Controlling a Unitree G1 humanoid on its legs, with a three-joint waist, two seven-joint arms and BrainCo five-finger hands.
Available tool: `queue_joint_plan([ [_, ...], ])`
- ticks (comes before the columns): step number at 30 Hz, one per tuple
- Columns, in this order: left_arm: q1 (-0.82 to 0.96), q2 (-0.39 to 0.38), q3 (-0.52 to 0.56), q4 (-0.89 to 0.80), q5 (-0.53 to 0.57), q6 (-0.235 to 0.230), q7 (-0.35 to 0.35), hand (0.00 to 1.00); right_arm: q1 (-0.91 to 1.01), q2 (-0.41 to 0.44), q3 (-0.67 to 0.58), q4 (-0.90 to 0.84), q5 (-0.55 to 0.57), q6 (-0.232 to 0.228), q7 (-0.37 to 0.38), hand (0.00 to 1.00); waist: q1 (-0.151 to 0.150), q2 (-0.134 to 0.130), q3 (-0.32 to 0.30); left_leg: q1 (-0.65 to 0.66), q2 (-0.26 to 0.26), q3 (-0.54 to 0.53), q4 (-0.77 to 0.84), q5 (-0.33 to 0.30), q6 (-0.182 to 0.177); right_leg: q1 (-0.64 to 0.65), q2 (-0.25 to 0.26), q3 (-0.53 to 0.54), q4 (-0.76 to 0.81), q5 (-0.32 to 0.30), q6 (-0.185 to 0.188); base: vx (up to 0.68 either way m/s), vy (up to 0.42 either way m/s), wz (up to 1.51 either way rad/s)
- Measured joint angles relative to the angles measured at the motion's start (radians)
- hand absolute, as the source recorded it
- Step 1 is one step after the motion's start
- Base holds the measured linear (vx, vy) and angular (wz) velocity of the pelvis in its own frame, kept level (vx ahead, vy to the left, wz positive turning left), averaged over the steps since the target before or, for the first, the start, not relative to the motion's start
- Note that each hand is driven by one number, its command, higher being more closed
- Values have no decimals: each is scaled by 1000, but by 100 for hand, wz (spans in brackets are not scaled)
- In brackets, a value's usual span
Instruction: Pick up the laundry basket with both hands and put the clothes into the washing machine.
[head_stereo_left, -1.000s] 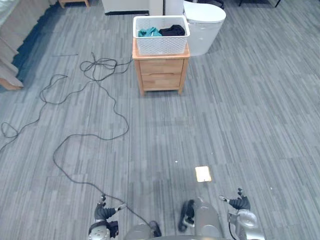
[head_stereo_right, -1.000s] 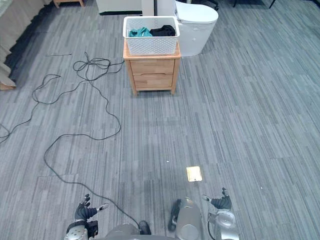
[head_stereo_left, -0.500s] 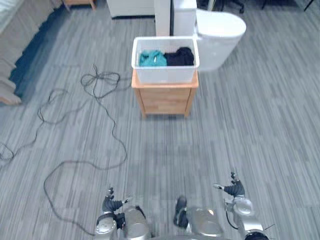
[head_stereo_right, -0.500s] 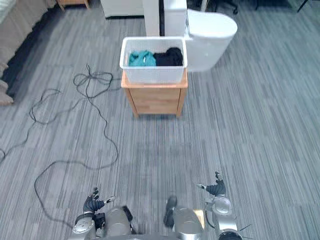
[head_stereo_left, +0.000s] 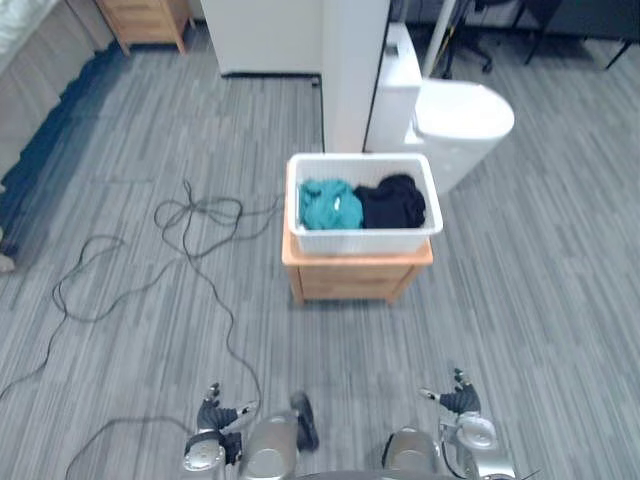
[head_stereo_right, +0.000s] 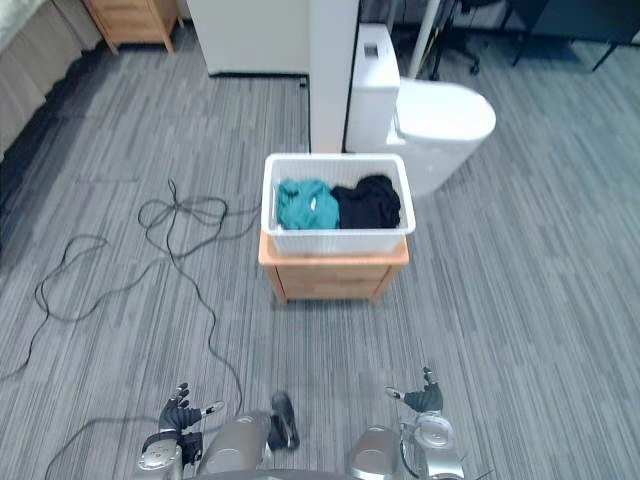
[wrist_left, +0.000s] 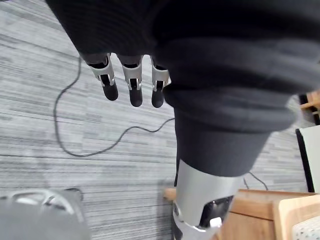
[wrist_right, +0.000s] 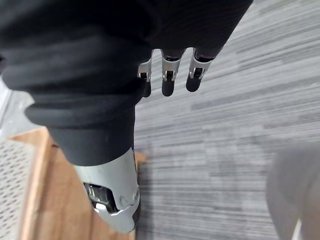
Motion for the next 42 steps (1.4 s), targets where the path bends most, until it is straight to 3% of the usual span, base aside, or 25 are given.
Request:
queue_joint_plan([
  [2,1,-4,0,16,1,1,-1,0,9,-3,-8,-1,4,1,0,0,-11,-1,0,47,0,0,-20,-21,-36,-31,75,57,-259,61,10,390,-40,26],
  [3,2,-2,0,29,2,1,-1,0,29,-1,-9,-1,22,3,0,0,-8,-9,-2,83,-11,0,-30,-47,-77,-31,116,99,-421,179,-3,438,-79,39],
  [4,7,1,1,46,3,1,-2,0,56,5,-8,-1,40,5,2,0,-8,-52,-19,117,-40,-8,-30,-68,-108,-34,113,153,-452,362,-61,447,-108,45],
  [6,15,-34,4,53,11,1,-4,0,67,-14,-8,-11,52,11,12,0,-6,-7,-32,127,4,-20,18,-88,-132,-47,130,139,-370,278,-77,448,-173,20],
  [7,20,-46,5,45,21,0,-5,0,73,-11,-8,-45,59,11,21,0,-8,-2,-28,67,40,-27,170,-107,-161,-31,127,127,-372,224,-71,421,-205,7],
  [8,19,-50,11,38,23,-1,-3,0,77,-9,-9,-66,60,11,21,0,-8,3,-24,19,70,-29,281,-108,-163,-16,134,119,-383,214,-78,450,-284,21],
  [9,19,-61,21,20,22,-1,-4,0,92,-7,-8,-114,61,11,20,0,-5,23,-19,-80,154,-31,526,-93,-173,31,166,107,-411,204,-87,419,-246,6],
  [10,24,-76,34,4,21,-4,-5,0,99,-1,-8,-145,62,11,18,0,6,33,-20,-137,220,-35,673,-107,-165,79,197,104,-424,188,-106,425,-217,-5],
  [12,17,-82,34,-3,22,-6,-5,0,100,10,-7,-185,68,5,17,0,22,20,-22,-174,241,-52,699,-122,-144,132,206,118,-431,170,-118,306,-80,-32],
  [15,3,-106,31,-5,22,-5,-5,0,84,17,-27,-209,72,-9,15,0,37,23,-32,-193,188,-106,428,-121,-149,155,207,163,-464,174,-110,263,10,-52],
  [16,3,-112,25,-4,21,-5,-5,0,81,14,-42,-209,74,-9,13,0,42,35,-38,-184,169,-137,281,-95,-162,154,214,180,-476,179,-102,261,136,-65],
  [17,1,-115,10,3,20,-2,-5,0,83,11,-58,-203,76,-6,9,0,47,56,-51,-164,164,-151,141,-5,-171,164,237,205,-514,191,-76,221,108,-59],
  [20,5,-107,4,-17,17,-1,-4,0,121,18,-59,-280,72,-1,-6,0,47,37,-72,-94,122,-107,27,24,-158,197,208,231,-585,213,-44,193,106,-28],
  [28,12,-68,14,-171,-109,-2,-6,0,58,-5,-72,-351,18,-2,-29,0,46,36,-83,-13,73,-58,-103,49,-150,232,195,277,-662,232,-16,93,64,-16],
  [33,-5,-64,6,-230,-117,-2,-3,0,1,-41,-60,-342,-38,8,-51,0,40,40,-85,-12,69,-58,-114,50,-149,236,198,282,-682,239,-13,17,6,-1],
  [39,-138,-41,-90,-204,-105,-1,4,0,-160,-100,50,-194,-75,30,-48,0,22,63,-83,-85,46,-60,-180,114,-131,148,190,283,-709,290,-10,-55,6,0],
  [42,-255,-44,-143,-134,-74,0,24,0,-276,-134,87,-102,-87,36,-51,0,17,77,-46,-113,36,-59,-178,129,-117,119,181,286,-708,315,-9,-146,26,-5],
])
